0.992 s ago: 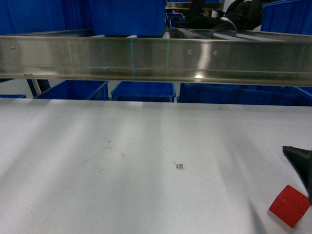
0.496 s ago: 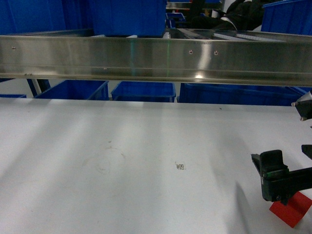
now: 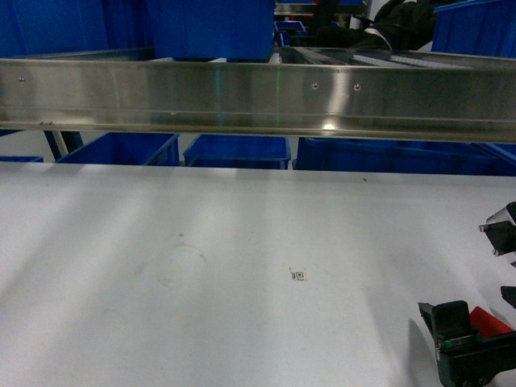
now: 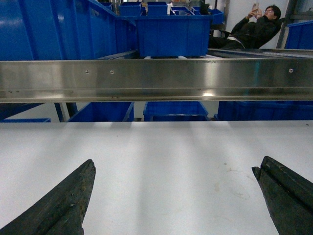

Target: Place magnetic block on left shelf second layer

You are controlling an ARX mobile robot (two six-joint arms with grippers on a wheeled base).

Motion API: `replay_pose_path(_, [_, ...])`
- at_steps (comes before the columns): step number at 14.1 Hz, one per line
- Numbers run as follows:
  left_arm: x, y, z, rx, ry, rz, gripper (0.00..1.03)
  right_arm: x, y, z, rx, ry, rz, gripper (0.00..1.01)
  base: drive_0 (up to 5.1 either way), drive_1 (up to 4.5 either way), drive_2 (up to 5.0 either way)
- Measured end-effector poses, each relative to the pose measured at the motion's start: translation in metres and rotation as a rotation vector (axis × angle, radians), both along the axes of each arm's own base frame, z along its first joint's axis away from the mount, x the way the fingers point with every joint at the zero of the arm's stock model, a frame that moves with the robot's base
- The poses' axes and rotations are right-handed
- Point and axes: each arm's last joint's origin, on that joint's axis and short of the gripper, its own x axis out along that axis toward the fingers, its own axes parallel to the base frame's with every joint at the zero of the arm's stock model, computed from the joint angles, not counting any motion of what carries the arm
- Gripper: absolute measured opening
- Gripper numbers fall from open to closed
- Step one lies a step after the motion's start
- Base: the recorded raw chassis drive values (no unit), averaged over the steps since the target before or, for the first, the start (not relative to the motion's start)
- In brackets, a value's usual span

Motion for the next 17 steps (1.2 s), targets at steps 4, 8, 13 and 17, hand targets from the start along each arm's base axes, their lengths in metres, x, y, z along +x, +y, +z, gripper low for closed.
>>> replay_pose_path(4, [0.0, 0.0, 0.0, 0.0, 0.0, 0.0, 0.98, 0.001, 0.0, 0.001, 0.002, -0.013, 0.0, 0.98, 0.0, 0.0, 0.0])
replay_pose_path(8, [0.0, 0.0, 0.0, 0.0, 0.0, 0.0, 0.98, -0.01, -0.011, -0.015, -0.01, 0.016, -0.007, 0.98, 0.0, 0.0, 0.0])
replay_pose_path(13, [0.0, 0.0, 0.0, 0.0, 0.0, 0.0, 0.98, -0.017, -0.008, -0.014, 0.004, 0.028, 0.009, 0.45, 0.0, 0.0, 0.0])
replay_pose_path(17, [0.0, 0.0, 0.0, 0.0, 0.0, 0.0, 0.98, -0.014, -0.013, 0.021, 0.015, -0.119, -0.102, 0.44, 0.0, 0.0, 0.0])
